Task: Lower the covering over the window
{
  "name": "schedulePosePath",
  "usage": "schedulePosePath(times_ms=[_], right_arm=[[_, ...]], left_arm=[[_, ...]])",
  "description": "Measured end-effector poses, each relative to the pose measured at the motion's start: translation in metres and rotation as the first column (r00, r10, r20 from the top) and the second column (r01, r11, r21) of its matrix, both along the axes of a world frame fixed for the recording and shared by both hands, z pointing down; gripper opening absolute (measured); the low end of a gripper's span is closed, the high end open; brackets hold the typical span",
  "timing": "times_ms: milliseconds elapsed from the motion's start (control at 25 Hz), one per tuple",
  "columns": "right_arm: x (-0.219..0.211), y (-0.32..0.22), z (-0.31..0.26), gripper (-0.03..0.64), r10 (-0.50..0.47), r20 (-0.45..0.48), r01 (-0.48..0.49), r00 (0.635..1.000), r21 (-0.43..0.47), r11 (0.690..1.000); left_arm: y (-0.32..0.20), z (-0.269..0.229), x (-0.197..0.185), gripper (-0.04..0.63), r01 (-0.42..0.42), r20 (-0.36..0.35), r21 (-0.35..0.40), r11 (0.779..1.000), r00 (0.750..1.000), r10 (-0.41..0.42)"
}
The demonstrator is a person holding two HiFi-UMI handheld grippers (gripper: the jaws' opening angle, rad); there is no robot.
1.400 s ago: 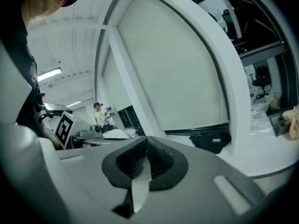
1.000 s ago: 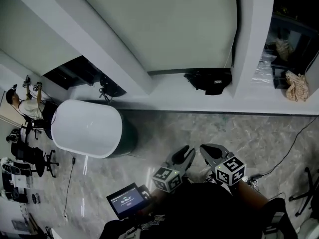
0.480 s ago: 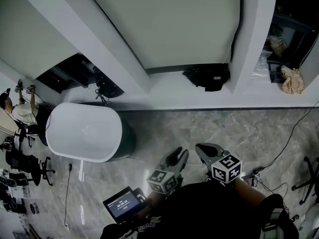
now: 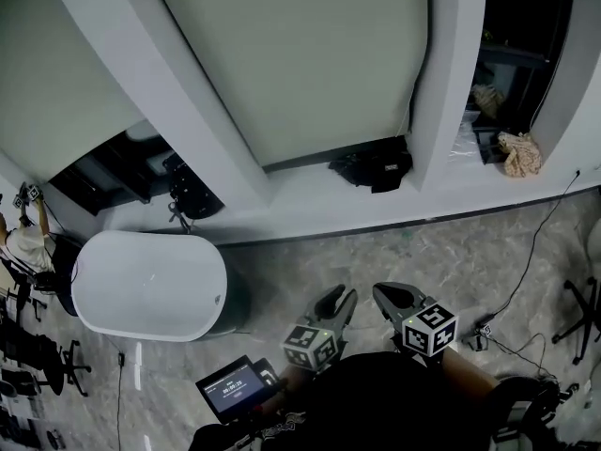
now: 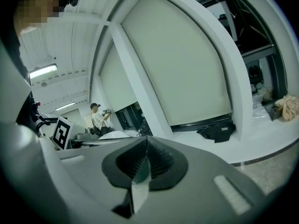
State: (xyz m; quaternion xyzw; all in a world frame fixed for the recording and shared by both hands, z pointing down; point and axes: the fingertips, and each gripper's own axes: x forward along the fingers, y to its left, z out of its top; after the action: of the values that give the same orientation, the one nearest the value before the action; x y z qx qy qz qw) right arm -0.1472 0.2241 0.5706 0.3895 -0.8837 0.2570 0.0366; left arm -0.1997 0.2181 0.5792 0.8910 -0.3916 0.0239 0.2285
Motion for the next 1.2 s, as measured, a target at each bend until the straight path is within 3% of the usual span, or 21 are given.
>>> schedulePosePath(times_ms=[240,520,1200], right_arm=[[-0.021,0.023,-0.001,0.008,0.066,0.008,-0.066,0.998,0.017,0.998],[-0.031,0.047,-0.002,0.008,0.118,0.016,-0.119,0.993,0.04,0.992],[-0.05,0.059,-0.01,0.006,0.086,-0.006,-0.085,0.996,0.072,0.994]], left_arm=[[0.018,0.001,-0.019,0.12,-0.074,0.005,-0.003,0.997,0.997,0.074],[0.031,-0.004,-0.035,0.12,-0.098,-0.018,0.015,0.995,0.995,0.098],[0.048,-0.006,-0.053,0.12,-0.064,-0.041,0.011,0.998,0.997,0.064]])
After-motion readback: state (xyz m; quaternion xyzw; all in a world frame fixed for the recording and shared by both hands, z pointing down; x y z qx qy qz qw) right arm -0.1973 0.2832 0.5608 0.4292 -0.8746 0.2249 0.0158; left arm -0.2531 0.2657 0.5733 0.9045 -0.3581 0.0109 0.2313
